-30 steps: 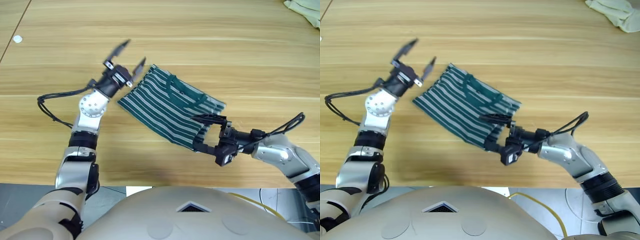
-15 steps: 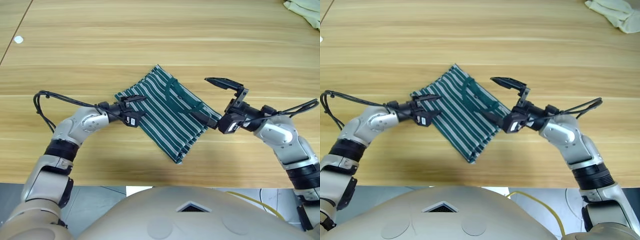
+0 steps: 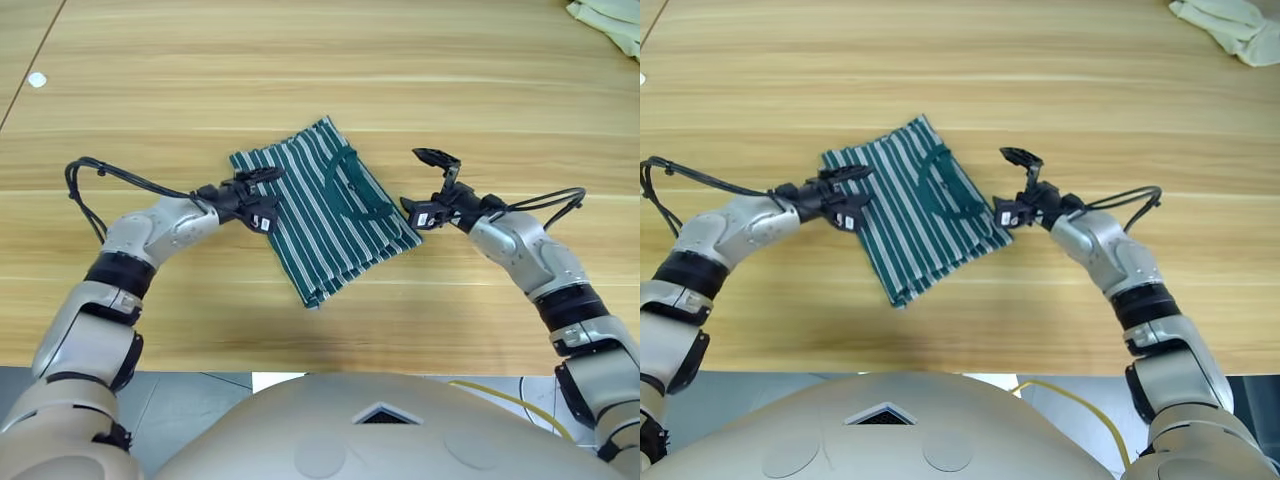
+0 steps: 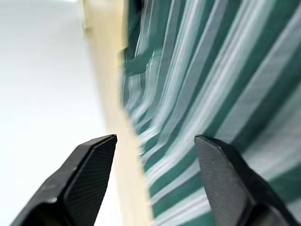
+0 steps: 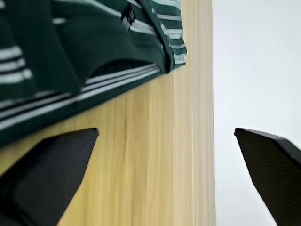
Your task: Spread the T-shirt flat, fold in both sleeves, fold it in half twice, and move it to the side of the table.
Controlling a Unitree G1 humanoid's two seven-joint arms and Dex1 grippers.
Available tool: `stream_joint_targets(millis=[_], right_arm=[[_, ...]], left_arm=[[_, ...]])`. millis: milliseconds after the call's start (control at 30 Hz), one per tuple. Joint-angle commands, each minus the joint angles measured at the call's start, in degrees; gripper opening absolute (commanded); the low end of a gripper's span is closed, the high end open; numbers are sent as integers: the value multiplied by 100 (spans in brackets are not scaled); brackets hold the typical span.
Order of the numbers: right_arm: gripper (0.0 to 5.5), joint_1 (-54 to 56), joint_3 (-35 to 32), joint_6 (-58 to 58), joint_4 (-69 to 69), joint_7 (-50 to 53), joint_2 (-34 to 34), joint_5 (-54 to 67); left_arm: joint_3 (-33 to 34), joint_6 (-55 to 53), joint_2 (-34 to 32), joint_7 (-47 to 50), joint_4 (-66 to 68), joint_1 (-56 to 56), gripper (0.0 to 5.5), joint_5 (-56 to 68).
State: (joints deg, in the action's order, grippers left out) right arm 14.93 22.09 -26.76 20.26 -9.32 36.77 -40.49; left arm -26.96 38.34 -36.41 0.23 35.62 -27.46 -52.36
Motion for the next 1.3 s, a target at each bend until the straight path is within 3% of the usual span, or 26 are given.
stream_joint_targets(millis=[33,200,533,733,900,1067,1300], right_arm=[[538,-263,150,-206,-131,-280,74,116],[538,-895,73,-662,-1002,-944,551,845],[538,-1989,-210,-1505,-2466,-1840,1448,2204],[538,-1509,-670,-1059,-2363,-1776,999,2545],[538,-1135,-425,-901,-2252,-1882,437,2370],[538,-968,-144,-871,-1922,-1961,57,2154],[538,-803,100,-764,-707,-1574,145,844]], left_arm=[[144,-147,28,1579,338,-672,308,-340],[150,-79,-174,2459,541,-872,308,-378],[430,463,-435,2589,585,-791,308,234],[412,1162,-499,2072,138,-290,308,775],[460,1378,-449,1423,-156,13,308,1277],[257,1689,-515,-17,-331,510,308,2305],[522,1558,-421,-527,-465,646,308,2508]])
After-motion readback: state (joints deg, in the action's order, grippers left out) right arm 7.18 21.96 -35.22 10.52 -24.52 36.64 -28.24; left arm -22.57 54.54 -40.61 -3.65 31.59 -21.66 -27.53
